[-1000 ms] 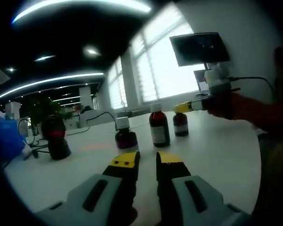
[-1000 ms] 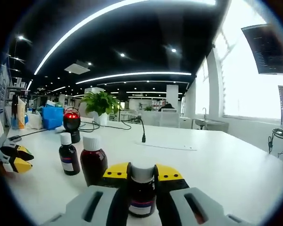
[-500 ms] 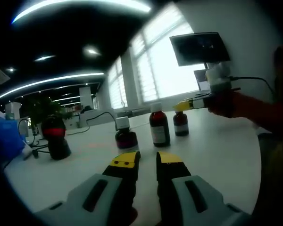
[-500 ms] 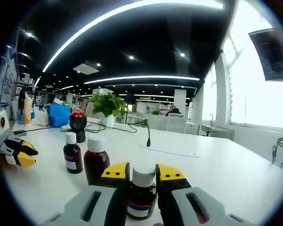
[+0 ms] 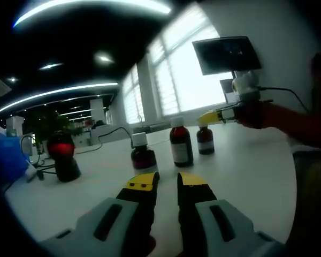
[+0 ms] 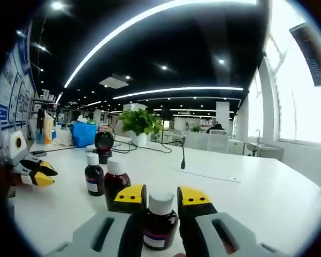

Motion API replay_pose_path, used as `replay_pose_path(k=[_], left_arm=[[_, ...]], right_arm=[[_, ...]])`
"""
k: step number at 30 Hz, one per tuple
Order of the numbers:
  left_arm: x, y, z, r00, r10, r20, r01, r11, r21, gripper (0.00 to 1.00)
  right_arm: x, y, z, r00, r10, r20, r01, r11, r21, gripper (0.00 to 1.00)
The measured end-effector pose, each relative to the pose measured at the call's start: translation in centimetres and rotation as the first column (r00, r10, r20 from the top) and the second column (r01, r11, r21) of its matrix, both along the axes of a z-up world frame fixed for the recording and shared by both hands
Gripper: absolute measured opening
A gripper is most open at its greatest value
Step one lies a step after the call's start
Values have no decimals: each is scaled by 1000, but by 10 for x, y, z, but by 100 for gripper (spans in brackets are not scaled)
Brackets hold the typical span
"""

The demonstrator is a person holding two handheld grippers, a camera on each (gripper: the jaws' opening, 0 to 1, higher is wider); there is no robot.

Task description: Rotate the medicine bottle to make it face forward pick up the medicine bottle inspect the drug traceability code place the medicine on the table

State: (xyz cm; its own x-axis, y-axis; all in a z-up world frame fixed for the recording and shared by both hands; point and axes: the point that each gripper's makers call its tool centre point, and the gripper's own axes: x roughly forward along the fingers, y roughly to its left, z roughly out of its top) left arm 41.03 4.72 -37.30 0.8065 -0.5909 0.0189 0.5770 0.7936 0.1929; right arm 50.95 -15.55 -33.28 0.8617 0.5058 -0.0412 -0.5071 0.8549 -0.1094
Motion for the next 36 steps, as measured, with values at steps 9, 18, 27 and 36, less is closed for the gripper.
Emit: replay_pose_path(k=[9, 18, 27, 36], left_arm=[[0, 0, 0, 1000, 0, 0, 0, 1000, 1, 8], [0, 0, -1, 1000, -1, 1, 1, 1000, 7, 8], [0, 0, -1, 1000, 0, 1, 0, 1000, 11, 8], [1, 0, -2, 1000, 0, 0, 0, 1000, 10, 8]], right_arm=[[2, -1, 1, 998, 65, 10, -65, 998, 11, 19], [2, 4, -8, 992, 127, -9, -127, 992, 1, 18], [3, 5, -9, 991, 131, -12, -131, 991, 2, 16], [3, 5, -9, 996, 88, -10, -88, 996, 15, 15]])
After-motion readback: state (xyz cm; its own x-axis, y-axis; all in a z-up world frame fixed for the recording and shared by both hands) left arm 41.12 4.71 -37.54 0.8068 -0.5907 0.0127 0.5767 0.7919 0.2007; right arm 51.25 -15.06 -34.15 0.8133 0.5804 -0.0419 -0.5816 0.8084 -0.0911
